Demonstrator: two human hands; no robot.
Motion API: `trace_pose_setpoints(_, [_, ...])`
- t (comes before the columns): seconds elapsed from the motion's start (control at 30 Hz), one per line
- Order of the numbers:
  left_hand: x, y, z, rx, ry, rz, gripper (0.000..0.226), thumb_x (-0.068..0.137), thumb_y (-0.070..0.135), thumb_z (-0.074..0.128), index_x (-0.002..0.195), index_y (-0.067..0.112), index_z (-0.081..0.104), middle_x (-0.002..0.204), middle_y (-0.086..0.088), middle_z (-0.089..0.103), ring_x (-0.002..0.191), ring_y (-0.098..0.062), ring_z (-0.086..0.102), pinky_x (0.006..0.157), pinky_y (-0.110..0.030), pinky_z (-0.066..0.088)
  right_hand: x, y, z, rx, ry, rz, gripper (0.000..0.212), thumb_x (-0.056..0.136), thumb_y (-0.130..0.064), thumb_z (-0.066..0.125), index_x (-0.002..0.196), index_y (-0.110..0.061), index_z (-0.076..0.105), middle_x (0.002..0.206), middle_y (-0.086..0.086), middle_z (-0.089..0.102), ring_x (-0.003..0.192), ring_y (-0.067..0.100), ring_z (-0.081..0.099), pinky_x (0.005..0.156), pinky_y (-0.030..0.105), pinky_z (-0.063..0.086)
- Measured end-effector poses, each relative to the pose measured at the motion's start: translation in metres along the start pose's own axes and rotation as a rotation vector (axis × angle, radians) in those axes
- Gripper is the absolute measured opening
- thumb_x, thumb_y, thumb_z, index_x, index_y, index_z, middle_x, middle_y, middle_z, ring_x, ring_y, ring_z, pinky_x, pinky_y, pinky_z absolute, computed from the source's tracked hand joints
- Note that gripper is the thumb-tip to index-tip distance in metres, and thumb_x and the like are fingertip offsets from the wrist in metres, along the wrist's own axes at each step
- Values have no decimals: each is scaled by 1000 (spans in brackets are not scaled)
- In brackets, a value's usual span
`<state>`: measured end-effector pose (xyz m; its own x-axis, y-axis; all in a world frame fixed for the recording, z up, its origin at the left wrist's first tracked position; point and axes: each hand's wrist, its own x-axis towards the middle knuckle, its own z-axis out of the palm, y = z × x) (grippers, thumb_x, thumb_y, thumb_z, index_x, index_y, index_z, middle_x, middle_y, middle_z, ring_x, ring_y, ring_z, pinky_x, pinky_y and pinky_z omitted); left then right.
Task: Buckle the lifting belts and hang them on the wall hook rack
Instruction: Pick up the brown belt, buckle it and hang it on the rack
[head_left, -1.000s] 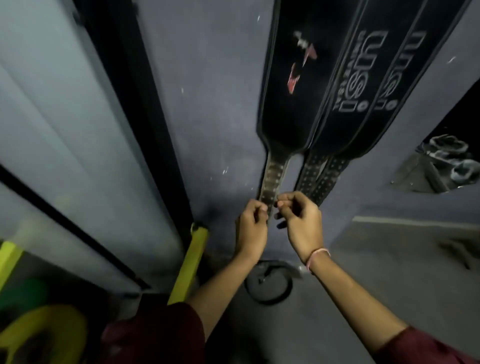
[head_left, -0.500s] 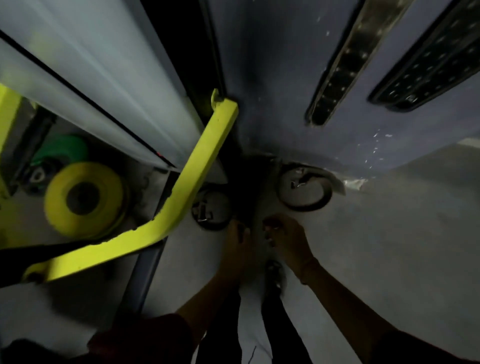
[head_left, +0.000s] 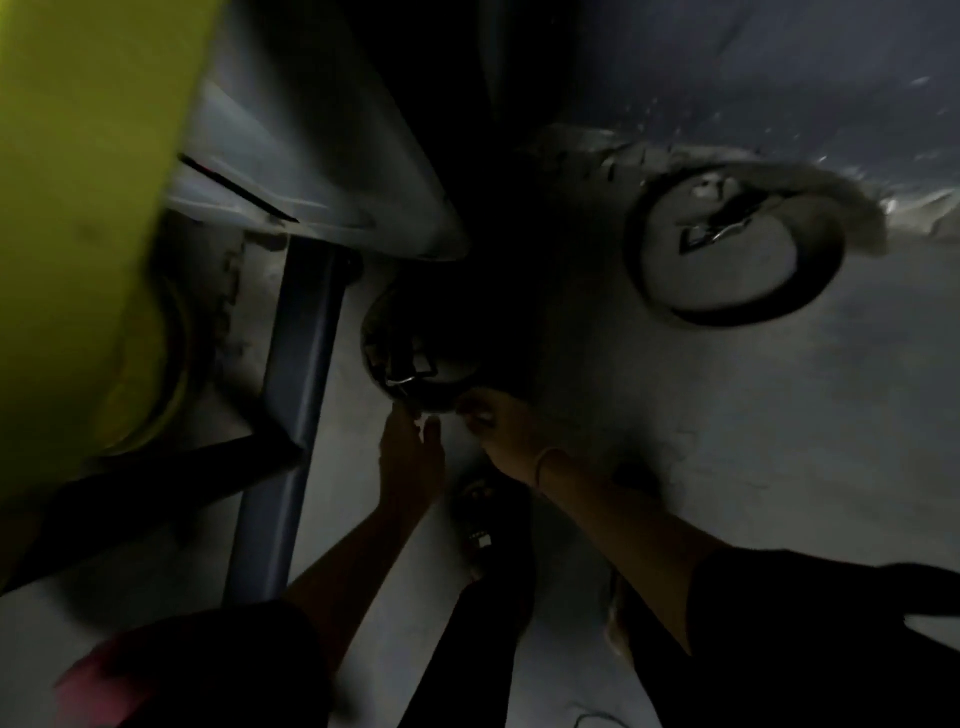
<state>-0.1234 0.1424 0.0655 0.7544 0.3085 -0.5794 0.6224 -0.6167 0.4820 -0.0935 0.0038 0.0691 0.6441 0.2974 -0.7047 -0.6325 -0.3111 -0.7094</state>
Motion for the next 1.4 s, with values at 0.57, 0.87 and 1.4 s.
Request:
trace_pose_setpoints(0.57, [189, -98, 52, 748, -63, 225, 41, 92, 20, 62, 131, 8, 57, 139, -18, 49, 129, -46, 42, 105, -55, 41, 197, 79, 55, -156, -90, -78, 54, 98, 9, 41, 149, -4, 32, 152, 21, 37, 142, 37, 33, 105, 27, 42])
trace_pose_setpoints(0.87, [142, -90, 56, 618, 52, 380, 18, 98, 20, 49, 97, 14, 67, 104, -7, 69, 118, -30, 52, 111, -47, 33, 174, 89, 52, -197, -47, -33, 46, 94, 4, 52, 139, -1, 45, 142, 20, 49, 134, 34, 44, 108, 36, 38])
trace_pose_setpoints(1.4, [-91, 117, 32, 654, -437, 642, 39, 101, 34, 43, 126, 10, 60, 124, -12, 64, 114, -28, 59, 93, -30, 42, -119, 21, -91, -458, 100, 120, 43, 103, -10, 44, 145, -3, 40, 148, 21, 43, 137, 35, 40, 116, 39, 27])
